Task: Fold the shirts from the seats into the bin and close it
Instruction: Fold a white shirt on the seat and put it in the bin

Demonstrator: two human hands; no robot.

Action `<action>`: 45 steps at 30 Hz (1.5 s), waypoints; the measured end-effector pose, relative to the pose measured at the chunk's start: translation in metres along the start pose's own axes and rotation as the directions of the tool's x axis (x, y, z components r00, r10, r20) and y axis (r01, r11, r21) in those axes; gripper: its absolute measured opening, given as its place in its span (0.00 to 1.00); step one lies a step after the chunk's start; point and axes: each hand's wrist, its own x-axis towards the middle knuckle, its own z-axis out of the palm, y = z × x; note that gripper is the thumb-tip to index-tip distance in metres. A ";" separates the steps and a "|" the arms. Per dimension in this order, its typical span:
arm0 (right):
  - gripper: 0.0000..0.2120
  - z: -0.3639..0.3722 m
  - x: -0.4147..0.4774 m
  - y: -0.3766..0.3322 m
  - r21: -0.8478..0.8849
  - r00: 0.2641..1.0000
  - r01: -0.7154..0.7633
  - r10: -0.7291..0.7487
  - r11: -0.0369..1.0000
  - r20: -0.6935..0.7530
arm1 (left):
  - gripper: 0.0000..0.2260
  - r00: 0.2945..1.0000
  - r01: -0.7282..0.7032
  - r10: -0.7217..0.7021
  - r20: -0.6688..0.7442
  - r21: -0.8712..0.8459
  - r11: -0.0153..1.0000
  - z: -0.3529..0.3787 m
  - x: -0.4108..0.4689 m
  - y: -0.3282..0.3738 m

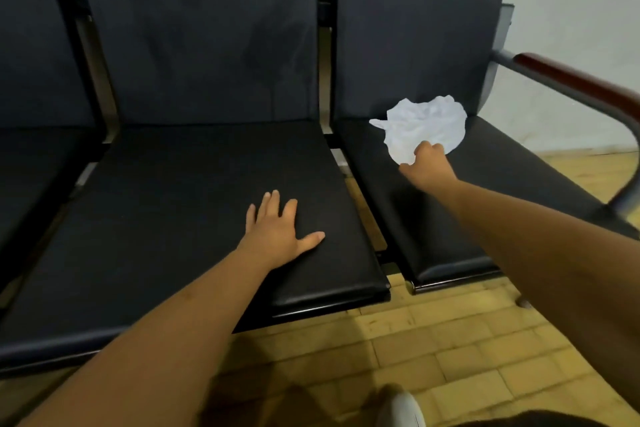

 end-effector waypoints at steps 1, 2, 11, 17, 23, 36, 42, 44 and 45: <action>0.24 0.004 0.011 0.005 -0.020 1.000 -0.007 0.007 1.000 -0.001 | 0.41 1.000 -0.005 0.005 -0.012 0.010 1.000 0.004 0.004 -0.001; 0.27 0.009 0.020 0.009 -0.042 1.000 -0.014 0.014 0.999 0.001 | 0.41 1.000 -0.007 0.007 -0.026 0.013 1.000 0.006 0.006 -0.003; 0.06 0.037 0.050 0.017 -0.021 0.999 -0.038 0.038 0.999 -0.021 | 0.41 0.997 -0.018 0.024 -0.074 0.074 0.997 0.020 0.015 -0.008; 0.16 0.000 0.003 -0.019 0.536 0.996 0.033 -0.071 0.844 0.050 | 0.37 0.998 -0.050 0.050 -0.048 -0.006 0.999 0.010 0.006 -0.004; 0.17 -0.054 -0.062 -0.075 0.874 0.974 -0.052 -0.170 0.483 0.152 | 0.38 0.982 -0.104 0.015 -0.190 -0.466 0.879 -0.026 -0.027 -0.009; 0.06 -0.129 -0.160 -0.186 0.957 0.944 -0.103 -0.277 0.271 0.180 | 0.11 0.905 -0.373 -0.101 -0.414 -0.884 0.283 -0.139 -0.150 -0.038; 0.06 -0.074 -0.190 -0.168 0.770 0.859 0.070 -0.431 0.634 0.276 | 0.13 0.892 -0.182 -0.431 -0.139 -0.981 -0.061 -0.155 -0.195 -0.054; 0.09 -0.066 -0.201 -0.165 0.648 0.762 0.180 -0.521 0.740 0.383 | 0.12 0.874 -0.154 -0.472 -0.119 -0.987 -0.038 -0.154 -0.200 -0.059; 0.09 -0.066 -0.205 -0.164 0.583 0.721 0.228 -0.538 0.780 0.437 | 0.12 0.873 -0.148 -0.472 -0.123 -0.989 -0.015 -0.153 -0.203 -0.061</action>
